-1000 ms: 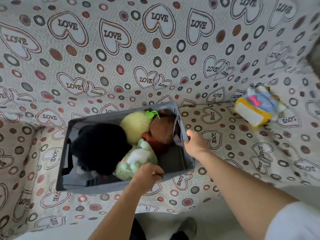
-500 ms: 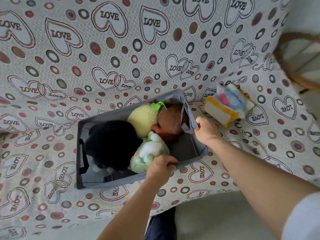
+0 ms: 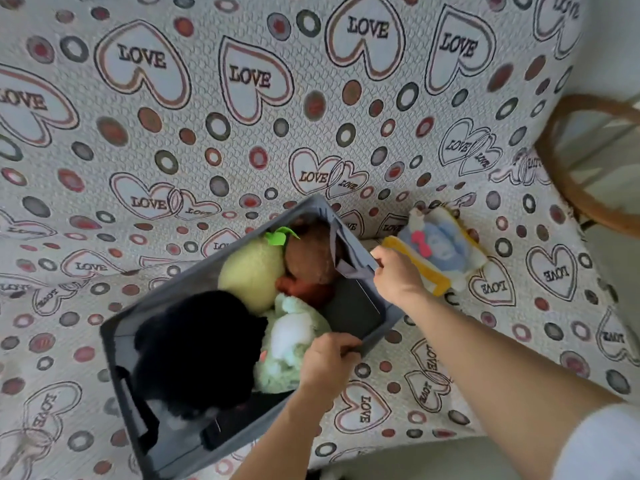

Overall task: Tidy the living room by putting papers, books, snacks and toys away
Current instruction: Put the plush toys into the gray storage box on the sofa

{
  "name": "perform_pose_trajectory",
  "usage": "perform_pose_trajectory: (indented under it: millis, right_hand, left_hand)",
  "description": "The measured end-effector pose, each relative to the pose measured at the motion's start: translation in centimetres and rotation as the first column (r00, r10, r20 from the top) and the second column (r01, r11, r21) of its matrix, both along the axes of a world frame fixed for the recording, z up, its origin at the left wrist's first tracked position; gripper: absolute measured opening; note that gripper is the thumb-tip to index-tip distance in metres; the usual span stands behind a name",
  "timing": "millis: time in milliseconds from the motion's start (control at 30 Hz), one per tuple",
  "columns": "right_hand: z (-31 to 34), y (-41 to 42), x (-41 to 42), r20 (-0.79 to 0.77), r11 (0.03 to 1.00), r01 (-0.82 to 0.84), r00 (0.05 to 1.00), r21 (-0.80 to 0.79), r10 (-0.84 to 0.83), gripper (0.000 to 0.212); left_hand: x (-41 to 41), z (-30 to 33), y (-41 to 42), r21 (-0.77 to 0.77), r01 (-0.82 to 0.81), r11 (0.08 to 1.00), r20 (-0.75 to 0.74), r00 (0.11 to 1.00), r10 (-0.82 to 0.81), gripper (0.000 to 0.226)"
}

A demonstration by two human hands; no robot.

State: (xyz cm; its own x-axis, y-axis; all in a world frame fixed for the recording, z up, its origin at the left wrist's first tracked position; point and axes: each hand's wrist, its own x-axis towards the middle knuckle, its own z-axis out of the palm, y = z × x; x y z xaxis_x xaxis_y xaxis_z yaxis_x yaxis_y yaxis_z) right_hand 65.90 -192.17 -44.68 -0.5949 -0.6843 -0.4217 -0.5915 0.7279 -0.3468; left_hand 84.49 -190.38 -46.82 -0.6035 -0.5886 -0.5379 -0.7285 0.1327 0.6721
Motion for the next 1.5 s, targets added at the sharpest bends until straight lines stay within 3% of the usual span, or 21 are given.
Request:
perform_pose_trajectory:
  millis: [100,200,267,367,567,733,867,967,1067,1167,1267,1367,1500]
  right_hand:
    - [-0.9,-0.6,-1.9,0.067,0.999,0.025,0.997,-0.024,-0.024,0.030]
    - [-1.8,-0.5,-3.6,0.155,0.982,0.104,0.985,-0.157,-0.079,0.016]
    - [-1.6,0.0,-4.7,0.277,0.941,0.275,0.936,-0.197,-0.216,0.033]
    - [-2.8,1.8,-7.5,0.225,0.915,0.396,0.901,-0.077,-0.371,0.048]
    - [-6.2,3.6,-13.0,0.085,0.974,0.225,0.970,0.027,-0.226,0.029]
    - [-7.4,3.0,-15.3,0.191,0.968,0.205,0.954,0.144,-0.230,0.044]
    - [-9.1,5.4,-15.5,0.231,0.962,0.033,0.968,0.270,-0.098,0.042]
    - [-10.3,6.6,-14.9,0.187,0.969,-0.025,0.982,0.247,-0.023,0.057]
    - [-10.2,6.1,-15.4,0.104,0.970,-0.086,0.993,0.230,0.063,0.047]
    - [-9.1,5.5,-17.6,0.104,0.985,0.010,0.994,0.174,-0.028,0.043]
    - [-6.7,5.1,-20.1,0.111,0.966,0.255,0.962,-0.038,-0.250,0.026]
    - [-3.3,4.3,-20.7,0.133,0.851,0.446,0.895,-0.276,-0.426,0.019]
    - [1.2,2.9,-18.3,0.250,0.691,0.498,0.865,-0.524,-0.434,0.027]
  left_hand:
    - [-2.3,-0.1,-0.5,0.008,-0.040,0.999,0.030,0.999,0.040,0.025]
    - [-4.4,-0.3,-0.5,0.053,-0.069,0.996,0.059,0.996,0.065,0.024]
    - [-5.8,-0.5,0.0,0.058,-0.084,0.995,0.067,0.995,0.080,0.024]
    - [-8.1,-0.5,1.3,0.069,-0.173,0.983,0.068,0.983,0.168,0.025]
    - [-12.5,-1.0,4.6,0.019,-0.333,0.943,0.127,0.936,0.328,0.021]
    - [-13.8,-1.7,5.1,-0.031,-0.420,0.907,0.174,0.891,0.418,0.016]
    - [-14.0,-2.3,5.3,-0.036,-0.453,0.891,0.179,0.874,0.452,0.018]
    - [-13.9,-2.7,5.6,-0.043,-0.478,0.877,0.169,0.862,0.478,0.016]
    - [-13.8,-2.8,6.0,-0.058,-0.494,0.868,0.152,0.855,0.496,0.014]
    - [-13.8,-2.5,6.4,-0.081,-0.502,0.861,0.166,0.845,0.508,0.014]
    - [-14.1,-1.8,6.8,-0.090,-0.524,0.847,0.190,0.826,0.531,0.014]
    - [-14.5,-0.9,7.2,-0.068,-0.587,0.807,0.188,0.786,0.588,0.020]
    - [-14.5,0.0,7.6,0.028,-0.633,0.774,0.135,0.769,0.624,0.028]
